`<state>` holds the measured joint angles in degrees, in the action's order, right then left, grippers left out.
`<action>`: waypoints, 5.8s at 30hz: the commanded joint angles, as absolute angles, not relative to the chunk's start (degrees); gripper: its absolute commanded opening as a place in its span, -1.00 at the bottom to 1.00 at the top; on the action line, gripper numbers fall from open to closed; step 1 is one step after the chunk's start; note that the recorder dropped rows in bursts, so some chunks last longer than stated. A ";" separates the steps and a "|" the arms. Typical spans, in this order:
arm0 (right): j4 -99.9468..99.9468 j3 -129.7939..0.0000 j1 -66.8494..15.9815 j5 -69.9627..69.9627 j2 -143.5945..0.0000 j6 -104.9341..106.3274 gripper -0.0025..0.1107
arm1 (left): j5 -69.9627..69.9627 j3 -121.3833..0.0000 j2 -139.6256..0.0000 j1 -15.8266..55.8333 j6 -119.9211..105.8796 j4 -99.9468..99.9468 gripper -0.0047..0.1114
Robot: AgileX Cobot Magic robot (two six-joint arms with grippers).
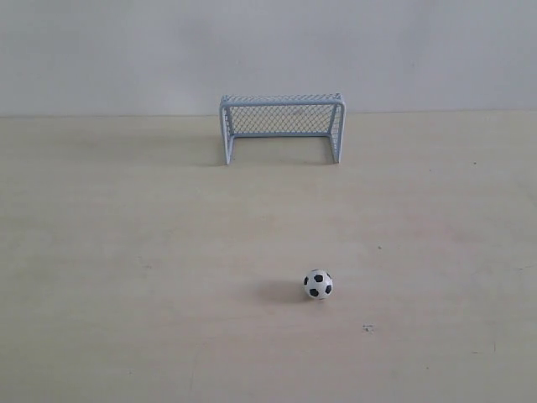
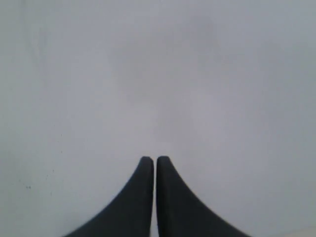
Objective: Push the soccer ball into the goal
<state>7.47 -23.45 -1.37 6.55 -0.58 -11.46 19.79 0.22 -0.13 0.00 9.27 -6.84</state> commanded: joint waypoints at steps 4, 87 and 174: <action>7.78 -37.75 -1.37 15.95 -24.05 14.16 -0.96 | 19.56 0.00 0.00 -0.11 9.47 -6.92 -0.81; -4.78 -41.96 -46.66 28.10 -68.38 10.78 -0.96 | 19.45 0.00 0.00 -0.11 9.47 -6.92 -0.81; 0.56 0.00 1.82 11.25 0.00 -11.73 -0.96 | 19.45 0.00 0.00 -0.11 9.47 -6.92 -0.81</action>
